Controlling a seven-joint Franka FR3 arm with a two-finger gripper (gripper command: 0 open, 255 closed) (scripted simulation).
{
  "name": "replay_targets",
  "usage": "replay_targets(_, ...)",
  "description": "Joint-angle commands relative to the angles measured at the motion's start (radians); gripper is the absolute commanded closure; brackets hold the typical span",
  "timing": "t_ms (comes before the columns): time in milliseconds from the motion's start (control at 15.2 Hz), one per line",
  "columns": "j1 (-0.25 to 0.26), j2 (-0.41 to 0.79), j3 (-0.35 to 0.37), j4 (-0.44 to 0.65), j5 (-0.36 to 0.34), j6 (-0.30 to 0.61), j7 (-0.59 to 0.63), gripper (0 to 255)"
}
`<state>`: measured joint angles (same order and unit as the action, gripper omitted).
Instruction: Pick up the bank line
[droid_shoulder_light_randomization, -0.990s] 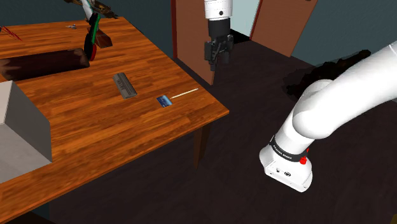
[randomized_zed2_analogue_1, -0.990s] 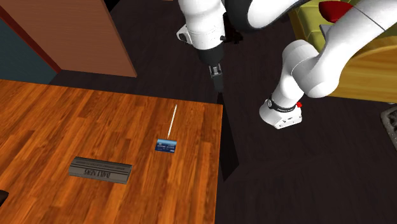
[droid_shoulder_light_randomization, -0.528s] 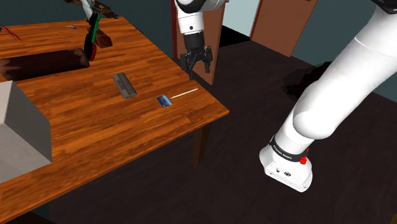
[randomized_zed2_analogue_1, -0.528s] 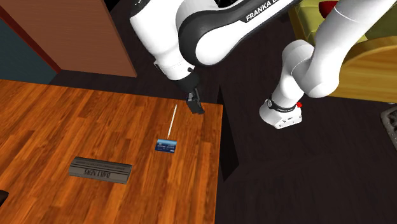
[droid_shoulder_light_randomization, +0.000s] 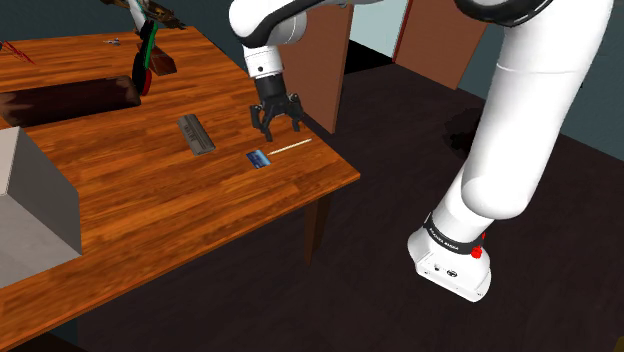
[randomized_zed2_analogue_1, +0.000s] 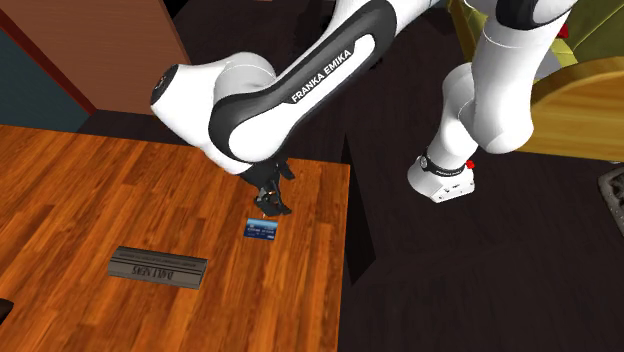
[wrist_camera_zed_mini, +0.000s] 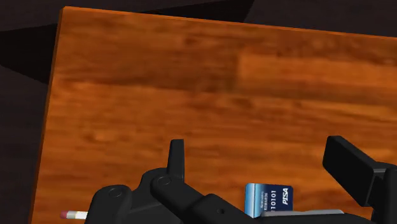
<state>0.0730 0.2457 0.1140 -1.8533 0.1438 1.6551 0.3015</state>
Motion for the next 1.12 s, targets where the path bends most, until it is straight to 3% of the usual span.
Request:
replay_targets(0, 0.007, 0.098, 0.003, 0.092, 0.009, -0.021, 0.03, 0)
replay_targets(396, 0.026, 0.365, 0.005, 0.364, 0.034, -0.09, 0.102, 0)
replay_targets(990, 0.03, 0.414, 0.002, 0.339, 0.031, -0.017, 0.089, 0)
replay_targets(1056, 0.029, 0.412, 0.002, 0.334, 0.031, -0.015, 0.088, 255)
